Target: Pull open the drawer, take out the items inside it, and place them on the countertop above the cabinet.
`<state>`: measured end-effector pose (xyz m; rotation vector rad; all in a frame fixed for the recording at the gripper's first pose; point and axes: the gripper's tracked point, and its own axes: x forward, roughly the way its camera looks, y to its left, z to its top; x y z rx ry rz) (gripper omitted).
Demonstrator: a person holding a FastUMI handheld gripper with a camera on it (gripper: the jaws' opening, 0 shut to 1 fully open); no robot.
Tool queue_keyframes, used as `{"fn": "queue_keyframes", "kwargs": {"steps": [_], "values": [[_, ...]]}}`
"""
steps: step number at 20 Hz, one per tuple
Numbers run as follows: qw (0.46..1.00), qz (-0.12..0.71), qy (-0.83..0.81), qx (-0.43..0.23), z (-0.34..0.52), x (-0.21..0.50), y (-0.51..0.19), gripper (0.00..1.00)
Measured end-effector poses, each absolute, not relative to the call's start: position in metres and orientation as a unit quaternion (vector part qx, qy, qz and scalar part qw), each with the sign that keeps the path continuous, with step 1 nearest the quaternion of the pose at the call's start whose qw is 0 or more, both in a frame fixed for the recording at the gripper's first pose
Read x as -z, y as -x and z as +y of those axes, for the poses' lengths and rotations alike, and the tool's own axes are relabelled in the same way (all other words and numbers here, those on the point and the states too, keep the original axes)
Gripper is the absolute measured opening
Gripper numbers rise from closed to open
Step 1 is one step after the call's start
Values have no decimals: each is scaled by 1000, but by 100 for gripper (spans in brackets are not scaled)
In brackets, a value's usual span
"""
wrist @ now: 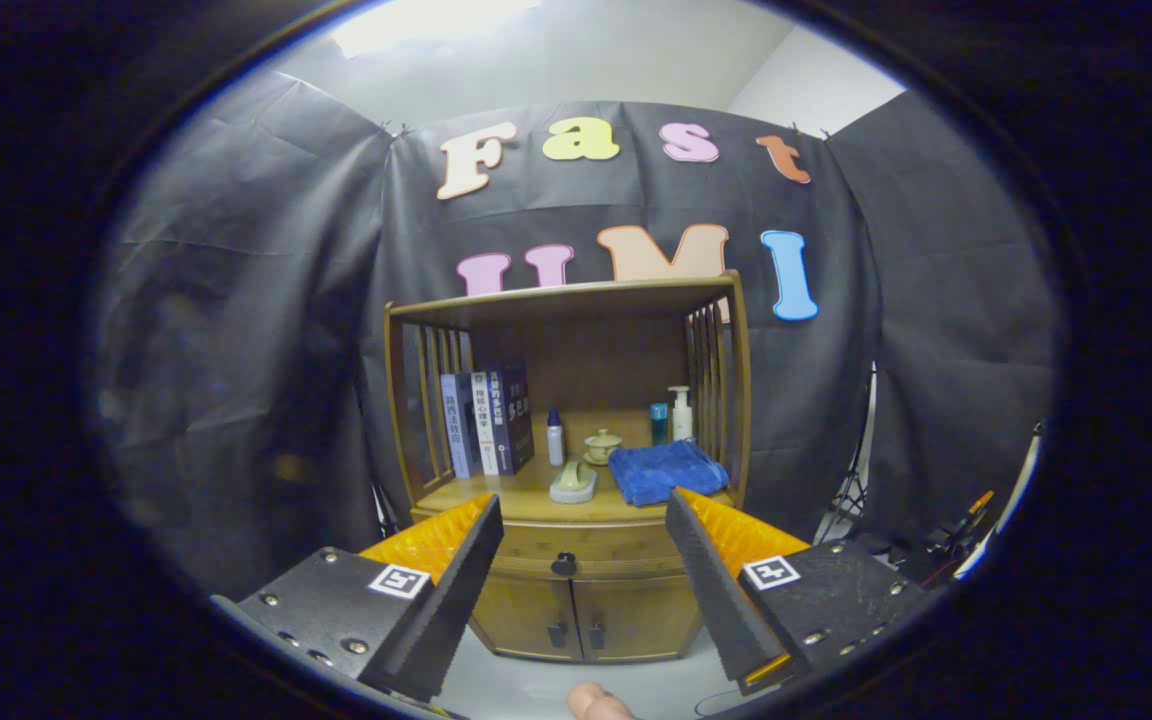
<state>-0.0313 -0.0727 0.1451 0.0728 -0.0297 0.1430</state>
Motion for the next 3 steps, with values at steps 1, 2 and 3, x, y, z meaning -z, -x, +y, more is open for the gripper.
{"fn": "queue_keyframes", "kwargs": {"steps": [1,2,3], "values": [[997,-14,-31,-70,-79,-142,30,98],[997,-12,-28,-68,-84,-138,28,98],[997,-10,-26,-68,-87,-135,27,98]]}}
